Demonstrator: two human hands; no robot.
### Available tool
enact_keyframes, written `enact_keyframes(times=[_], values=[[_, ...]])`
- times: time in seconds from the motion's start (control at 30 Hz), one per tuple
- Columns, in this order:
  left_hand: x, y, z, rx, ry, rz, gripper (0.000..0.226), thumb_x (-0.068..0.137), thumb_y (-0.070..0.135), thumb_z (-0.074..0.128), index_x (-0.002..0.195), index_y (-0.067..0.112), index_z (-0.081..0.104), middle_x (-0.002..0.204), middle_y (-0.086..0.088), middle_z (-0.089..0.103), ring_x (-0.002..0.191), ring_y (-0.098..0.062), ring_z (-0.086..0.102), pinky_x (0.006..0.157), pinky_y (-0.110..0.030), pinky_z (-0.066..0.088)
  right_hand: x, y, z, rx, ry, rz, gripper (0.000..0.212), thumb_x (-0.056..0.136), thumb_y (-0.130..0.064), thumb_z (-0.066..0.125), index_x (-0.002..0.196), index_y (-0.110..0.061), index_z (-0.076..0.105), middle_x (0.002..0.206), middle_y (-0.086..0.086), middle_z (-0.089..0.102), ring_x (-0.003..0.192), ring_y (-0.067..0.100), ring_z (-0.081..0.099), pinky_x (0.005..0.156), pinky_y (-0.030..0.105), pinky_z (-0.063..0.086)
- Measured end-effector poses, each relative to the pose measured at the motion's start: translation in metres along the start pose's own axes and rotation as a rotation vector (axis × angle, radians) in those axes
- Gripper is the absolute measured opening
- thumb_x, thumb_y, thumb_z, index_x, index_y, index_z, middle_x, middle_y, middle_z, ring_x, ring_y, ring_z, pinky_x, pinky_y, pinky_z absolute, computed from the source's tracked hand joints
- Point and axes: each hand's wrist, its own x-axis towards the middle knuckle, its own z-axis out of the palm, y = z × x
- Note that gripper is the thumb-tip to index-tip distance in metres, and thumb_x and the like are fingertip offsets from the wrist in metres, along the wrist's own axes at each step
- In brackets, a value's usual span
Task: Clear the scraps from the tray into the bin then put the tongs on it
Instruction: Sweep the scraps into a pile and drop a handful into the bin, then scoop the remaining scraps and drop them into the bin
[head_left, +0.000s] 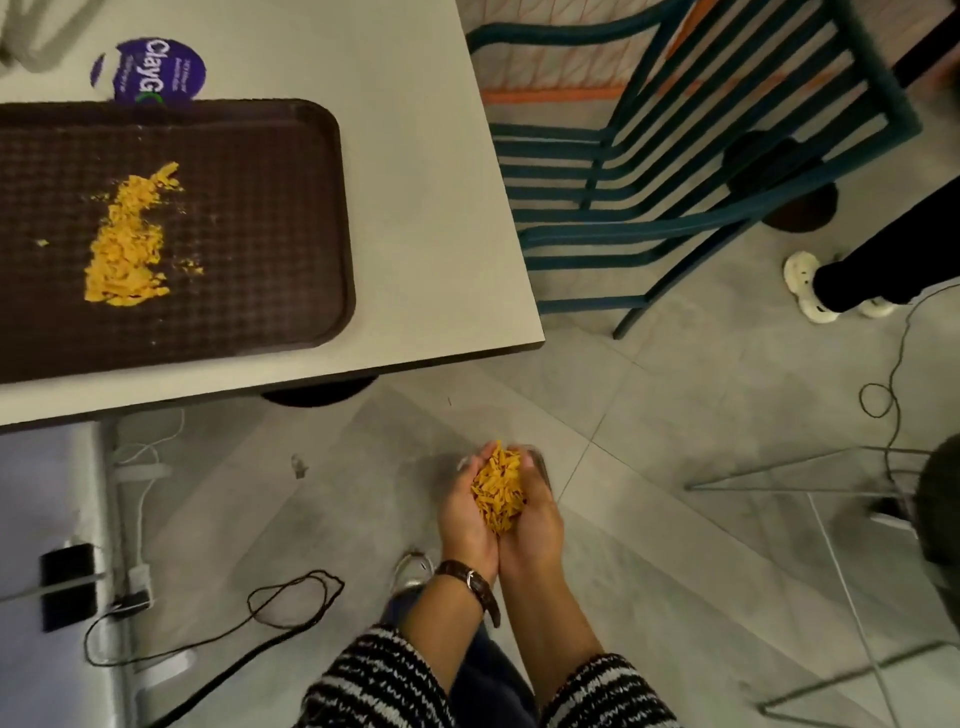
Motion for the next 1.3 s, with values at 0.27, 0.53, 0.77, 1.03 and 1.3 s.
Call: enact_keyframes(times=[0.27,0.53,0.77,1.03,1.3], values=[[0.182,-0.099,-0.051,0.272,0.065,-0.126,0.030,0.090,0.020,0.051,0.106,-0.001,0.065,0.087,-0.013,0.070,0.076,-0.025,0.066,0.066,-0.032,0.056,0.164,0.045,-0.094,-0.131,0.269,0.008,0.020,0.092,-0.011,0.053,0.099,0.002,0.067,0.096,0.019,0.070,0.092,0.033,0.066,0.088,0.044,0.052],[0.301,-0.142,-0.091,0.538,0.091,-0.239,0.048,0.089,0.042,0.049,0.124,0.009,0.053,0.125,-0.009,0.058,0.113,-0.027,0.054,0.094,-0.040,0.044,0.257,0.056,-0.143,-0.063,0.372,0.181,0.031,0.099,-0.003,0.038,0.073,-0.015,0.052,0.072,0.001,0.051,0.063,0.010,0.047,0.053,0.016,0.045],[0.209,-0.102,-0.034,0.241,0.066,-0.152,0.042,0.098,0.018,0.027,0.133,0.003,0.043,0.137,-0.014,0.048,0.127,-0.025,0.045,0.111,-0.035,0.029,0.181,0.023,-0.113,-0.092,0.267,0.111,0.017,0.096,-0.017,0.042,0.094,-0.007,0.055,0.086,0.009,0.056,0.085,0.024,0.054,0.076,0.032,0.041],[0.086,-0.054,0.041,-0.101,0.091,-0.128,0.026,0.094,0.020,0.037,0.088,0.010,0.060,0.084,-0.005,0.052,0.076,-0.014,0.049,0.077,-0.026,0.041,0.062,-0.062,-0.047,0.058,0.242,0.029,0.028,0.100,-0.023,0.035,0.097,-0.005,0.057,0.097,0.017,0.058,0.088,0.025,0.057,0.080,0.033,0.047],[-0.061,0.023,0.122,-0.356,-0.066,-0.053,0.029,0.094,0.019,0.033,0.081,0.009,0.057,0.064,-0.002,0.043,0.053,-0.012,0.033,0.054,-0.023,0.031,-0.074,-0.143,0.051,0.119,0.010,-0.093,0.026,0.098,-0.023,0.037,0.089,-0.009,0.057,0.075,0.006,0.051,0.065,0.016,0.046,0.065,0.026,0.039]])
